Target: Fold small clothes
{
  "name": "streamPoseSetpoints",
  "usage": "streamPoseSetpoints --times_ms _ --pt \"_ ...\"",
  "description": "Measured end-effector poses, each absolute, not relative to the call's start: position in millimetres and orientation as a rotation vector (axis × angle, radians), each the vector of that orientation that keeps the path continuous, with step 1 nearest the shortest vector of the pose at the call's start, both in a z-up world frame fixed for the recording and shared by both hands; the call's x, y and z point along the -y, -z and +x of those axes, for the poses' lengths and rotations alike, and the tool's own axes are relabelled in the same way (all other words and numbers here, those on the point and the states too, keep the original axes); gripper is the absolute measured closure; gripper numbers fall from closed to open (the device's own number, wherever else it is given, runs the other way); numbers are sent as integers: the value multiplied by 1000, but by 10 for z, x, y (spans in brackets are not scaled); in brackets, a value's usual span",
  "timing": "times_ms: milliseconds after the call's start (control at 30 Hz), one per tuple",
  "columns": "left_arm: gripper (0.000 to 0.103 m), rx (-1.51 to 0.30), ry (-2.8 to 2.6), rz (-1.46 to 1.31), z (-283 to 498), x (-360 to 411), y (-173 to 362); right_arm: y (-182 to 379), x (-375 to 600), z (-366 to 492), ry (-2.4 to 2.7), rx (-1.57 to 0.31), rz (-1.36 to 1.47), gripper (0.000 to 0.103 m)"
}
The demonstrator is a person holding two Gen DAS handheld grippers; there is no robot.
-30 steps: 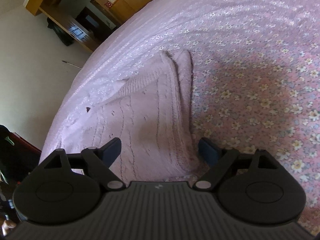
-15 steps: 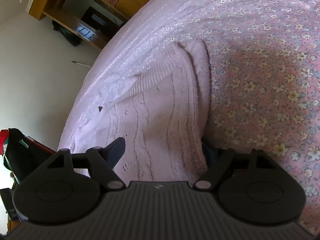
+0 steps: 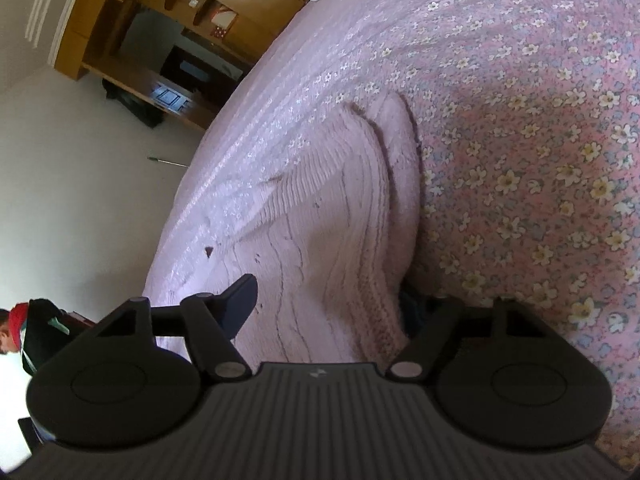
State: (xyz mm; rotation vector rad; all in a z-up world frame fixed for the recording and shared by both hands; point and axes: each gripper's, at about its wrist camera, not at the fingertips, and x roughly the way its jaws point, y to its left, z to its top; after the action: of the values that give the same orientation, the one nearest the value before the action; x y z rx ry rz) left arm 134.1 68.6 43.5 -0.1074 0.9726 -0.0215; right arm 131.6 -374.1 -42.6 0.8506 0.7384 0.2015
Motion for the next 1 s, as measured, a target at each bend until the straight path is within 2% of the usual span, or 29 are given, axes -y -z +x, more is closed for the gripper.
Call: streamPoseSetpoints --times_ms 233,333,367,400,467,1000 --pt "38 -980 25 -104 1361 -688 -416 431 3681 1422 -198 -739 842 32" --pt "38 -978 29 -100 1363 -694 -424 450 3659 1475 -194 -748 840 45" --pt "38 -977 30 -98 1362 -695 -431 459 3657 1489 -190 -757 842 57" --pt "38 -974 30 -95 1358 -700 -442 467 3654 1506 -185 -765 843 65" --pt "38 -966 31 -87 1345 -713 -475 457 3656 1513 -191 -761 849 70" --pt "38 -897 -26 -58 1359 -1134 -728 -549 2883 1639 -417 -644 605 73"
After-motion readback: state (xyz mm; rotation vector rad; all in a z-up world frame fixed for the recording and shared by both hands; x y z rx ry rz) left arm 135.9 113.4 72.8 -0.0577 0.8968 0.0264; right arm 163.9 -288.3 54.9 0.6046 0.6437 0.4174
